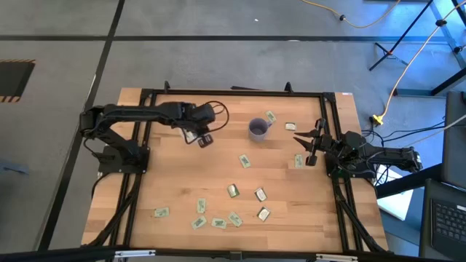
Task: Pick and place Stevia / Truvia into bins
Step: Put the light green stevia packet into the transparent container
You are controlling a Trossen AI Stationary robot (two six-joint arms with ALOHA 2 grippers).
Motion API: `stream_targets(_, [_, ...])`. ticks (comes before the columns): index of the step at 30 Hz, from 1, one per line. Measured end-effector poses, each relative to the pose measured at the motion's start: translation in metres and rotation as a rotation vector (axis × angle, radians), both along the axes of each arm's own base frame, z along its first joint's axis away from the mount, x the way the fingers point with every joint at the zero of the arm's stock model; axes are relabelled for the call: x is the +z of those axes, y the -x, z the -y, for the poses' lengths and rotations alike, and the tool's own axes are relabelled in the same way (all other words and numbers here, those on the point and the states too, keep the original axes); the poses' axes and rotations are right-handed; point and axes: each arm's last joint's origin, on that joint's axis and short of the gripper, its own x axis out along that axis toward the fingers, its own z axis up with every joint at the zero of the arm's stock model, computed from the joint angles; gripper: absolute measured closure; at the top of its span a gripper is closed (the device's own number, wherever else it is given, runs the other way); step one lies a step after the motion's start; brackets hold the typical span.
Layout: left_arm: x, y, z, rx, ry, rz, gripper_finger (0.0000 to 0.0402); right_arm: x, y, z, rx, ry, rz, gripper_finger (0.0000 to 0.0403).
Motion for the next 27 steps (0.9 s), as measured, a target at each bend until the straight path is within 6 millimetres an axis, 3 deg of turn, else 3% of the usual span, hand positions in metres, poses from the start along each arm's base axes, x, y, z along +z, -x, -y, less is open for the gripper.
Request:
stream_targets(5, [0.000, -0.021, 0.015, -0.269, 0.041, 0.125, 0.0338, 0.000, 0.000, 0.000, 0.000, 0.000, -0.001, 0.0328])
stream_targets(11, [-0.015, -0.056, 0.032, -0.411, -0.026, 0.243, 0.0311, 0.000, 0.000, 0.000, 0.000, 0.001, -0.003, 0.0328])
stream_targets(20, [-0.069, -0.093, 0.043, -0.530, -0.015, 0.238, 0.0308, 0.000, 0.000, 0.000, 0.000, 0.001, -0.002, 0.0328])
stream_targets(27, [-0.104, -0.108, 0.044, -0.579, -0.040, 0.219, 0.0304, 0.000, 0.000, 0.000, 0.000, 0.003, -0.003, 0.0328])
